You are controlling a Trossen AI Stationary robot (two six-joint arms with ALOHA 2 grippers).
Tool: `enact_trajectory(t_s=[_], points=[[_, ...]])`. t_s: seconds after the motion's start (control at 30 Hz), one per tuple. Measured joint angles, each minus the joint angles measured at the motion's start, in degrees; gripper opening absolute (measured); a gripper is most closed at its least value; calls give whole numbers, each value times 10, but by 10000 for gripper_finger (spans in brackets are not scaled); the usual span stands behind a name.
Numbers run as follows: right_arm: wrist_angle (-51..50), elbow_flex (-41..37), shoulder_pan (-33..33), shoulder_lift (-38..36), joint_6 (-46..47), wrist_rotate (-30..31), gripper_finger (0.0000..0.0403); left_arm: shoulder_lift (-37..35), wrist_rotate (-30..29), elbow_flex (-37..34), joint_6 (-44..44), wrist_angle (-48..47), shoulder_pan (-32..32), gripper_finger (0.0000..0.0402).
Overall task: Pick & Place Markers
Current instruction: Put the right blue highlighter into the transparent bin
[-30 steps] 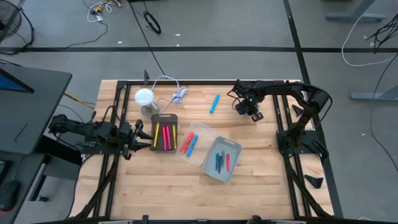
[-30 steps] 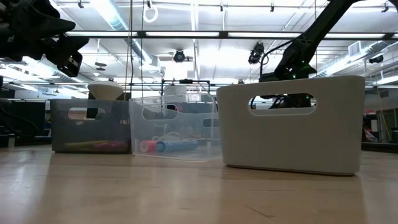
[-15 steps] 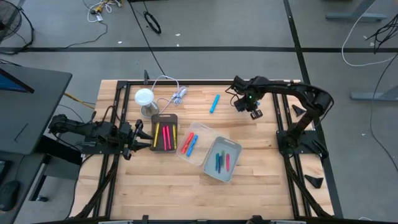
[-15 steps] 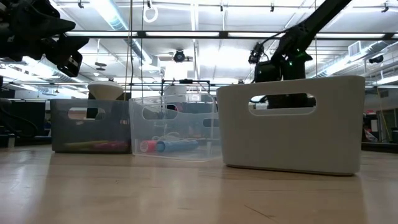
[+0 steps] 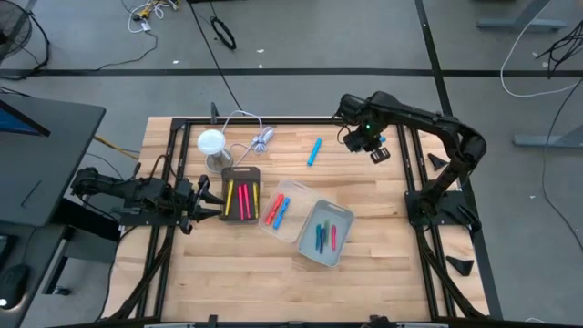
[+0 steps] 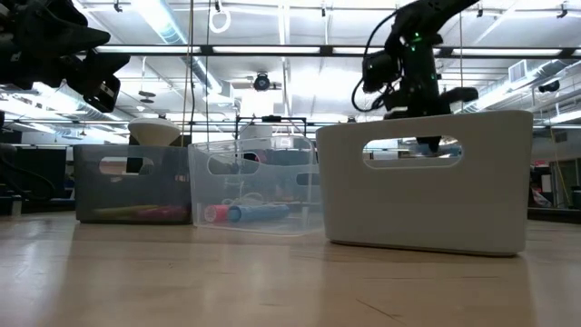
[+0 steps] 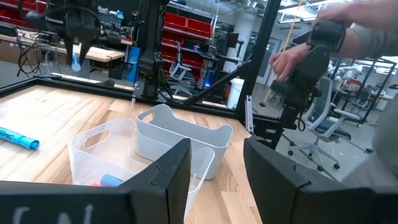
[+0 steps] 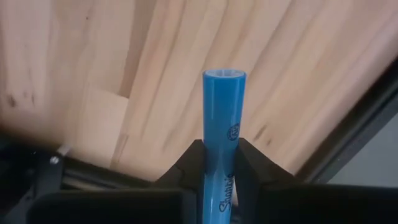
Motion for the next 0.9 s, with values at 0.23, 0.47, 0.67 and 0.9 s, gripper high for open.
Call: enact_trajectory(t_s=[0.23, 0.47, 0.67, 0.9], points=[[-60, 61, 0, -1, 65, -7, 50, 0, 0, 0, 0, 0, 0, 154], [-76, 62, 9, -1, 52, -25, 50, 0, 0, 0, 0, 0, 0, 154], [-74, 63, 45, 15, 50, -14, 50, 0, 0, 0, 0, 0, 0, 154], [-60, 64, 125, 58, 81, -15, 50, 0, 0, 0, 0, 0, 0, 154]])
